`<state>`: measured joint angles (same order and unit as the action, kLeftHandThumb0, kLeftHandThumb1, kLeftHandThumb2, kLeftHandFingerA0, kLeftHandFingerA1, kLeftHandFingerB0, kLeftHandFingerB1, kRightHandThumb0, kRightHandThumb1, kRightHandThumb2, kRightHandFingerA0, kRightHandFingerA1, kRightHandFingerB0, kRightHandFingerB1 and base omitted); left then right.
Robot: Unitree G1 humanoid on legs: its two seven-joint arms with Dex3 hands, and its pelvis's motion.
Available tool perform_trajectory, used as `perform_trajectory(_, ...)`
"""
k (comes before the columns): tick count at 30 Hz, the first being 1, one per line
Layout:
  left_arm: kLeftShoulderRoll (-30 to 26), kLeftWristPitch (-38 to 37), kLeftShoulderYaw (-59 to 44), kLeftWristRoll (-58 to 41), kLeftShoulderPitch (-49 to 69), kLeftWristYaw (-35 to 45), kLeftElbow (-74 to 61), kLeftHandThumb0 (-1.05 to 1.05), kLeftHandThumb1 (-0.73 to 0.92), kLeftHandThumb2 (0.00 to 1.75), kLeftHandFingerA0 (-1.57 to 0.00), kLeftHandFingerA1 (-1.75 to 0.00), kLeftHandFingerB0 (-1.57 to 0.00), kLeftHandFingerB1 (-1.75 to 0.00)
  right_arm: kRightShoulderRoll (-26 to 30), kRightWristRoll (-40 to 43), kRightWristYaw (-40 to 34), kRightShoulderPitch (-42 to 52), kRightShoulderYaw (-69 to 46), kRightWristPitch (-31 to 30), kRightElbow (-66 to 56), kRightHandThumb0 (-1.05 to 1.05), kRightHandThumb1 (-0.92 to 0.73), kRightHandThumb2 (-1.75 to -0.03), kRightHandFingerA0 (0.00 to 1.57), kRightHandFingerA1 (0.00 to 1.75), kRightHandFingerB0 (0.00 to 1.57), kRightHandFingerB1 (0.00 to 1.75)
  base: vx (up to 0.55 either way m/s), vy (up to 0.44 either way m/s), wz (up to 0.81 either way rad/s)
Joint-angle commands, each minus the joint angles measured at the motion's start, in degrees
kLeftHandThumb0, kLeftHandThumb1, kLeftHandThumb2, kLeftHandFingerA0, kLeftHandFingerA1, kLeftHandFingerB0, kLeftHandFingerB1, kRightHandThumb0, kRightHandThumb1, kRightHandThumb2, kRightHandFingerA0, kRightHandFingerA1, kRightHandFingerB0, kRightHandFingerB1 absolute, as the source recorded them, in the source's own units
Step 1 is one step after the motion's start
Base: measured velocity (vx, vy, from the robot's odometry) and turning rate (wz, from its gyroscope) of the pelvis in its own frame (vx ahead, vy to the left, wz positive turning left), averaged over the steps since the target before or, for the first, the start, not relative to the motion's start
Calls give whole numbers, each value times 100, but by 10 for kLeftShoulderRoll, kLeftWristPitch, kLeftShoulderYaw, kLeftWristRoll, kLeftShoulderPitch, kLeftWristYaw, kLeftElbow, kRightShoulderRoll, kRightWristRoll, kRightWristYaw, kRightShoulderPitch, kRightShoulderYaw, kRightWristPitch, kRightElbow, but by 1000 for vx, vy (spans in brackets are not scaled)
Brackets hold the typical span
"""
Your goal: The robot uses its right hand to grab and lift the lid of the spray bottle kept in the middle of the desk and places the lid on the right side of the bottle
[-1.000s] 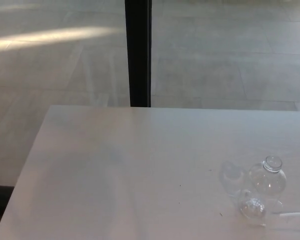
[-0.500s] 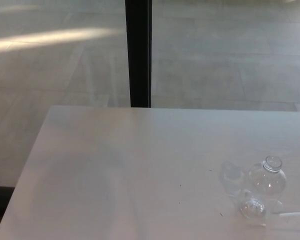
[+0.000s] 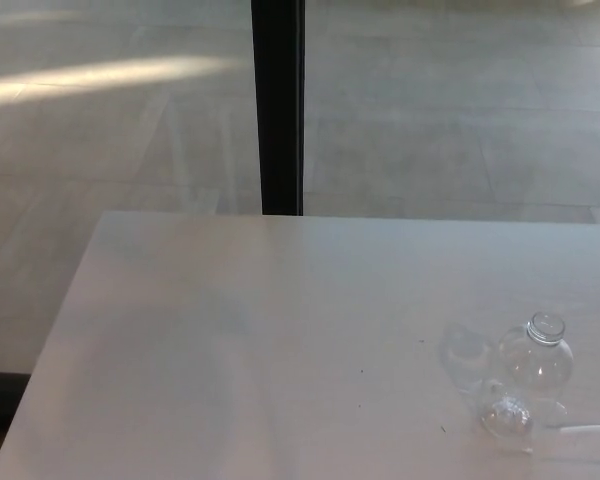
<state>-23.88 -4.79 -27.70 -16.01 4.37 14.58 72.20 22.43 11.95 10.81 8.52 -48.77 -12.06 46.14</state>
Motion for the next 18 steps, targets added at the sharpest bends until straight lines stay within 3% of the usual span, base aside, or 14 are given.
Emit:
perform_trajectory(1, -11, -1, 0, 2, 0, -7, 2, -87, 88, 67, -58, -51, -34, -38, 19, 33, 23, 10, 20, -25, -13, -70, -55, -55, 21, 101, 0, 91, 0, 0, 0)
perform_trajectory(2, -11, -3, 1, 3, 2, -5, 1, -86, 88, 67, -57, -49, -34, -38, 21, 36, 34, 11, 26, -21, -9, -42, -32, -96, 25, 70, 11, 63, 0, 0, 0)
perform_trajectory(3, -11, -5, 2, 5, 4, -5, 0, -85, 68, 108, -50, -60, -28, -50, 22, 35, 39, 14, 33, -20, -11, -74, -59, -58, 29, 104, 2, 93, 0, 0, 0)
perform_trajectory(4, -10, -1, -1, 1, 6, -7, -2, -85, 68, 108, -51, -60, -28, -50, 25, 34, 42, 13, 40, -16, -7, -74, -59, -58, 33, 101, 6, 89, 0, 0, 0)
perform_trajectory(5, -10, -3, -1, 0, 7, -4, -2, -86, 88, 67, -57, -49, -33, -38, 28, 34, 45, 11, 45, -8, 4, -74, -60, -56, 45, 99, 12, 83, 0, 0, 0)
perform_trajectory(12, -11, -1, -3, -2, 6, -1, 0, -85, 89, 67, -56, -49, -34, -38, 35, 50, 94, 51, 80, -25, -46, -75, -57, -55, 44, 93, 10, 86, 0, 0, 0)
perform_trajectory(17, -10, 1, -7, -4, 5, -4, 2, -86, 88, 67, -57, -49, -34, -37, 39, 50, 90, 53, 96, -21, -44, -74, -56, -55, 48, 92, 10, 83, 0, 0, 0)
perform_trajectory(18, -11, 3, -6, -3, 4, -6, 2, -85, 88, 67, -58, -51, -33, -37, 41, 45, 84, 52, 101, -18, -41, -75, -42, -83, 50, 83, 17, 72, 0, 0, 0)
